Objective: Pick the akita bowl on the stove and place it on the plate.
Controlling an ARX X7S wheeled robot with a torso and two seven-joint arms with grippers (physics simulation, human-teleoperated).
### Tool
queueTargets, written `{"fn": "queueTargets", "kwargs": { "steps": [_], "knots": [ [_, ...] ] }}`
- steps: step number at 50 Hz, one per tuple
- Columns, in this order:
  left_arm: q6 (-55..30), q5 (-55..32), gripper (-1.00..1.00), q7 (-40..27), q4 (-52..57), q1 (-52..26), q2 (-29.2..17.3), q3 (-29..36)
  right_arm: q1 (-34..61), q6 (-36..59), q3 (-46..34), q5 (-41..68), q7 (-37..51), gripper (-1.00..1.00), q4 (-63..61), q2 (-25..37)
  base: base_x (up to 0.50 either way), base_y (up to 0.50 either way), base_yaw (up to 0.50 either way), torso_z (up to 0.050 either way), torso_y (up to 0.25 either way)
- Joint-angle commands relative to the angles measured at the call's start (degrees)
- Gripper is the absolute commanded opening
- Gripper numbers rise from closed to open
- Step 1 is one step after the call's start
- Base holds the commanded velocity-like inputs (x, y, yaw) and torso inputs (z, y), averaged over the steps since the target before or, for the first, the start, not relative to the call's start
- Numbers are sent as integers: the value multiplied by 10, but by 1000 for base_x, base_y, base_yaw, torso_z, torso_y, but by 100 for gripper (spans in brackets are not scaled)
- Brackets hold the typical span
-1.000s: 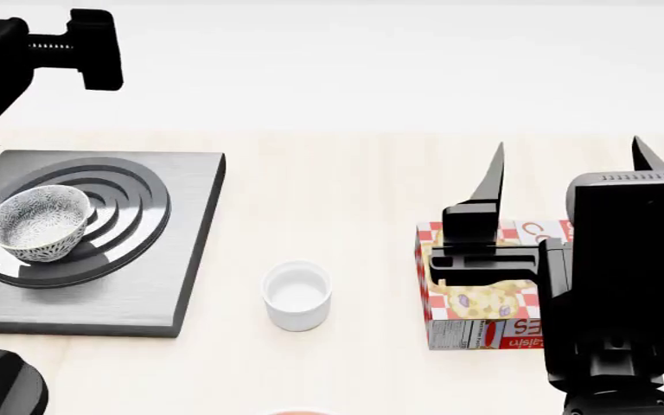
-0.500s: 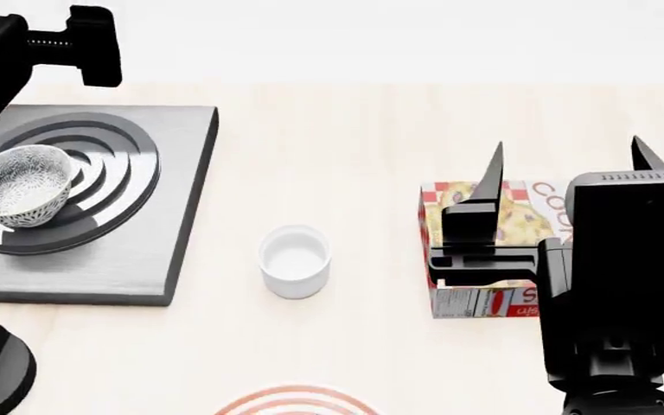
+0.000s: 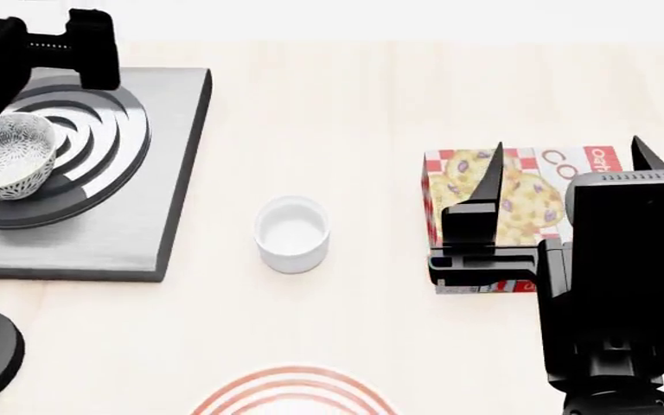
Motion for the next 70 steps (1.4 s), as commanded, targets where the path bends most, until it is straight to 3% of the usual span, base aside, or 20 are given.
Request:
{"fn": "queueTargets", "kwargs": {
  "steps": [1,22,70],
  "knots": [
    [-20,-23,100,20,10,-2,14,-20,0,0,12,-8,-10,100,0,-9,0,0,0,0,0],
    [-43,8,100,3,-10,3,20,29,0,-1,11,-4,-6,100,1,-7,0,0,0,0,0],
    [-45,22,100,-26,-33,39,9,47,-1,-6,8,4,0,100,5,-1,0,0,0,0,0]
  ]
}}
